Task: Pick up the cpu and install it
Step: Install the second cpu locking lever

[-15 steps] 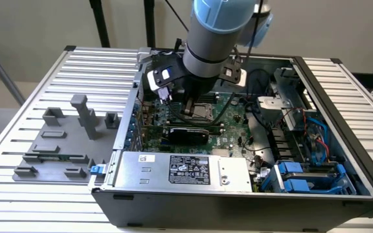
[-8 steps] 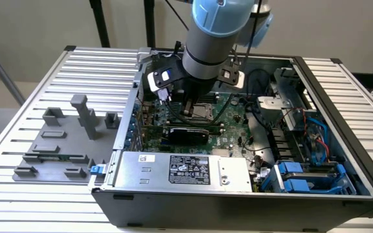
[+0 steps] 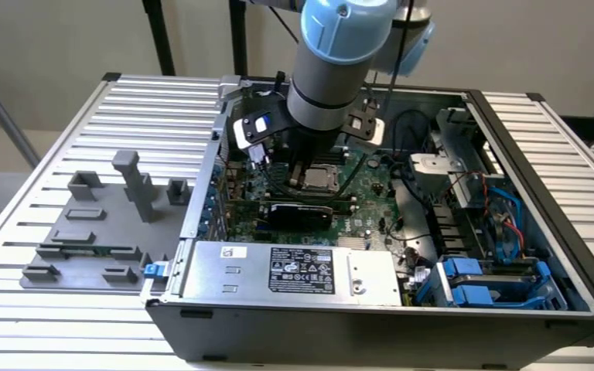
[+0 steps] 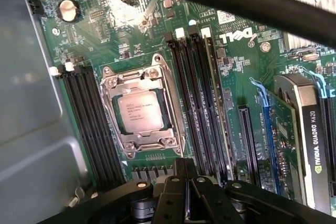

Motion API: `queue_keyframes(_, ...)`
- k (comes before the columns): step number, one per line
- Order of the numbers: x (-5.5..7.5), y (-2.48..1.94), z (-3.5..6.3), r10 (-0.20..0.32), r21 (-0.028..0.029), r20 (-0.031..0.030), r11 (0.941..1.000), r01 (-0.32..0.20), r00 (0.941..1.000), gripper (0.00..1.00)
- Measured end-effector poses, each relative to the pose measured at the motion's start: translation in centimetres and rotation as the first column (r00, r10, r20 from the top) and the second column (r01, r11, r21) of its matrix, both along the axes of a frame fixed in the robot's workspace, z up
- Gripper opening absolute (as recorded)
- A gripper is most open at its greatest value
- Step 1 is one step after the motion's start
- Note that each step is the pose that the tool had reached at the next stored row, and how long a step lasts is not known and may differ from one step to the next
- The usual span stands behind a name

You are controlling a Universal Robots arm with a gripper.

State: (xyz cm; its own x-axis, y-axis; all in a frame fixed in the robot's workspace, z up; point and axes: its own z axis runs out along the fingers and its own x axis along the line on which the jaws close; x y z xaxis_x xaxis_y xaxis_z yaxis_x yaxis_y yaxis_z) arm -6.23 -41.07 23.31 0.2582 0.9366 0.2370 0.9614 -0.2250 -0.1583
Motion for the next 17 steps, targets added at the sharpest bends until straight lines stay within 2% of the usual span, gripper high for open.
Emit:
queue_keyframes(3, -0.1, 0.13, -0.28, -0.008, -0.0056, 0.0000, 1.0000, 0.008, 1.0000, 0.11)
queue_keyframes(10, -0.2, 0.53, -0.89, -0.027, -0.0104, 0.0003, 0.9996, 0.027, 0.9996, 0.11)
queue_keyframes(14, -0.4, 0.75, -1.32, -0.035, -0.0180, 0.0004, 0.9992, 0.035, 0.9994, 0.11)
queue_keyframes(17, -0.4, 0.93, -1.59, -0.042, -0.0214, 0.0005, 0.9989, 0.042, 0.9991, 0.11)
